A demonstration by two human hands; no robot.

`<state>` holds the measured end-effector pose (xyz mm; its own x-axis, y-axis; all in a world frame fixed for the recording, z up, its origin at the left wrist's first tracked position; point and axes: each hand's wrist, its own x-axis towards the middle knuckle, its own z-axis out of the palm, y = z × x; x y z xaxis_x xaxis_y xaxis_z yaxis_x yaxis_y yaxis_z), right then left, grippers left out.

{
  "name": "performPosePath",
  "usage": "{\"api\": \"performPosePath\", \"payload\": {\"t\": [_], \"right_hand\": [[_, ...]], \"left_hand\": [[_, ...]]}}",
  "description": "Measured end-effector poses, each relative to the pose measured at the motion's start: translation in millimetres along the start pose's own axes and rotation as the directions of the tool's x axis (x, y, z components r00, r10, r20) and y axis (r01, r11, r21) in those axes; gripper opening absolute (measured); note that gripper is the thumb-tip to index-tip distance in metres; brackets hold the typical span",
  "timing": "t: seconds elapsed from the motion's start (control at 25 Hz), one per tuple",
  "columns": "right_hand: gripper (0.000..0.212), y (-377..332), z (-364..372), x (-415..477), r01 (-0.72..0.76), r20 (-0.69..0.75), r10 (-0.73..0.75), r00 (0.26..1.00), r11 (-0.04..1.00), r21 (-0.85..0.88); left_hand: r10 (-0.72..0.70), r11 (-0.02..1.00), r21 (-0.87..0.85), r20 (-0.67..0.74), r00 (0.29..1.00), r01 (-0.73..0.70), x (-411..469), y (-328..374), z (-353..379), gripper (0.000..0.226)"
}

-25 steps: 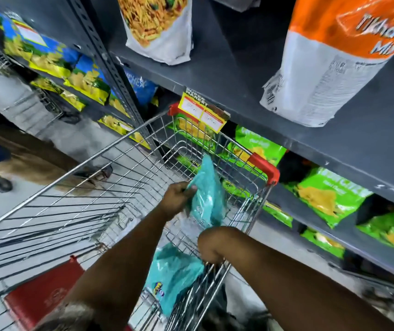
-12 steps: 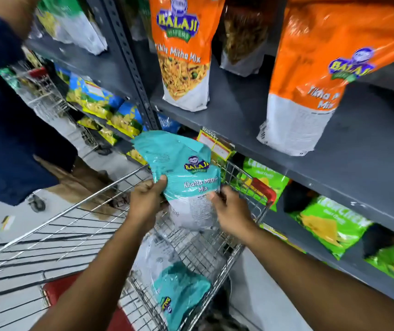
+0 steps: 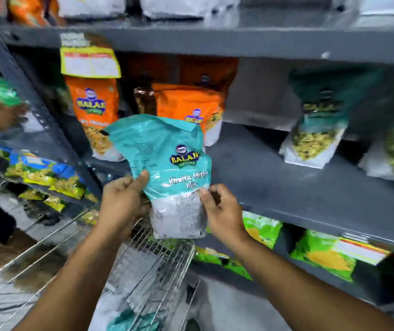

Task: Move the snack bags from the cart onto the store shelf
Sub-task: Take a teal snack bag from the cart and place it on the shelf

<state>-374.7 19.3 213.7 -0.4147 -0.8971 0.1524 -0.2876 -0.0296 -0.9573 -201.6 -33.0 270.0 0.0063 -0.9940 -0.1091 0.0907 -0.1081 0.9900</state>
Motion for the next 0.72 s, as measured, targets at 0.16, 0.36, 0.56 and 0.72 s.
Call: {"api": "performPosePath", "payload": {"t": [0.16,0.36,0.56,0.72], "right_hand": [[0.027,2.8,-94.2,-11.1,0.028,-0.183,-0.027,0.983,1.000,0.002],[0.020,22.4,-198.2,-14.5,-0.004,-0.394,0.017,0.919,0.999,0.035],[0.017,65.7,-304.5,-24.0,-0.053,-0.600,0.059,0.797,0.998,0.028],[0.020,89.7,-380.0,-16.9,-0.127,-0.694,0.140,0.706,0.989,0.070]], "left_hand": [[0.021,0.999,-0.039,0.159,0.987,-0.015,-31.5,4.4,90.1,0.025],[0.029,0.996,-0.089,0.255,0.966,-0.007,-61.4,-10.7,210.6,0.023],[-0.016,0.998,-0.057,0.319,0.948,0.036,-87.0,-50.5,342.2,0.027],[-0.034,0.999,0.015,0.473,0.880,0.030,-120.2,-67.0,424.4,0.044]]}}
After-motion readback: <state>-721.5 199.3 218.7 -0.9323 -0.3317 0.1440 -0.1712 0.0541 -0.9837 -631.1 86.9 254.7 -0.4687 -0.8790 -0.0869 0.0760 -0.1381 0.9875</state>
